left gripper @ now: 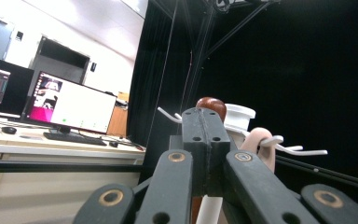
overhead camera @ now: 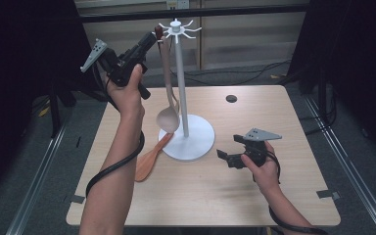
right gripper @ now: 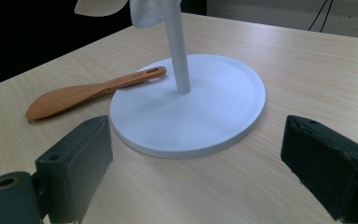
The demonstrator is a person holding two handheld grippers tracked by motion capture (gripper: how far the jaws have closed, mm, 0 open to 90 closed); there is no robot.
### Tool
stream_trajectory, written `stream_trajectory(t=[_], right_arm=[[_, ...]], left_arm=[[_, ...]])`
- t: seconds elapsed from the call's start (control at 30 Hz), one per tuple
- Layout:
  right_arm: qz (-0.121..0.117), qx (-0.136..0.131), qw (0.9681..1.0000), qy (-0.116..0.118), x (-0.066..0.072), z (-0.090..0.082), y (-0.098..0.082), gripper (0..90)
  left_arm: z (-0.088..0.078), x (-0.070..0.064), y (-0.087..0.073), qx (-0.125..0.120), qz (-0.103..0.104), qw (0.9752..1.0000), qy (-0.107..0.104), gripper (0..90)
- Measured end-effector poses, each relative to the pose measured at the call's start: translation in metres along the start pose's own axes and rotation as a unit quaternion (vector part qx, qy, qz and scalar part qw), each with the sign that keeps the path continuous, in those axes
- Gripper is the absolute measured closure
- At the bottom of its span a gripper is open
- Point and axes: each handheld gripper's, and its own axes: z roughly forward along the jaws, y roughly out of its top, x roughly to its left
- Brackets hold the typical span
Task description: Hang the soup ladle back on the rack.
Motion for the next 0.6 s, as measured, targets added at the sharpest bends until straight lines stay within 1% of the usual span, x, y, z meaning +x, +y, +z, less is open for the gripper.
stream_trajectory(t=[0.07, 0.13, 0.2, 0.23, 0.27, 0.3, 0.4, 0.47, 0.5, 0.6], right_arm=[[-0.001, 0.001, 1.0, 0.0, 0.0, 0.0, 0.0, 8.8], [-0.004, 0.002, 1.0, 0.0, 0.001, 0.001, 0.0, 8.9], [-0.002, 0.003, 1.0, 0.001, 0.001, 0.001, 0.0, 8.8], [-0.005, 0.004, 1.0, 0.0, 0.002, 0.002, -0.001, 8.9], [-0.003, 0.004, 1.0, 0.001, 0.002, 0.002, -0.001, 8.9], [-0.003, 0.004, 1.0, 0.001, 0.002, 0.002, -0.001, 8.9], [-0.006, 0.005, 1.0, 0.001, 0.003, 0.003, -0.001, 8.9], [-0.005, 0.007, 1.0, 0.0, 0.004, 0.004, -0.001, 8.9], [-0.004, 0.008, 1.0, 0.002, 0.004, 0.005, -0.001, 8.9], [-0.007, 0.008, 0.9999, 0.003, 0.005, 0.006, -0.001, 8.9]], left_arm=[[-0.002, 0.0, -0.001, 0.0, -0.001, 1.0, -0.003, 90.0], [-0.006, 0.0, -0.003, 0.001, -0.001, 1.0, 0.003, 90.0], [-0.01, 0.002, -0.006, 0.001, -0.003, 1.0, 0.004, 90.0], [-0.013, 0.002, -0.007, 0.0, -0.004, 1.0, 0.004, 90.0], [-0.016, 0.003, -0.009, 0.003, -0.001, 1.0, 0.006, 90.0], [-0.019, 0.004, -0.01, 0.0, -0.003, 1.0, 0.005, 90.0], [-0.027, 0.007, -0.015, -0.001, -0.002, 1.0, 0.007, 90.0], [-0.033, 0.008, -0.019, -0.006, -0.009, 0.9999, 0.005, 90.0], [-0.035, 0.009, -0.021, -0.005, -0.012, 0.9999, 0.006, 90.0], [-0.041, 0.009, -0.026, -0.002, -0.014, 0.9999, 0.008, 90.0]])
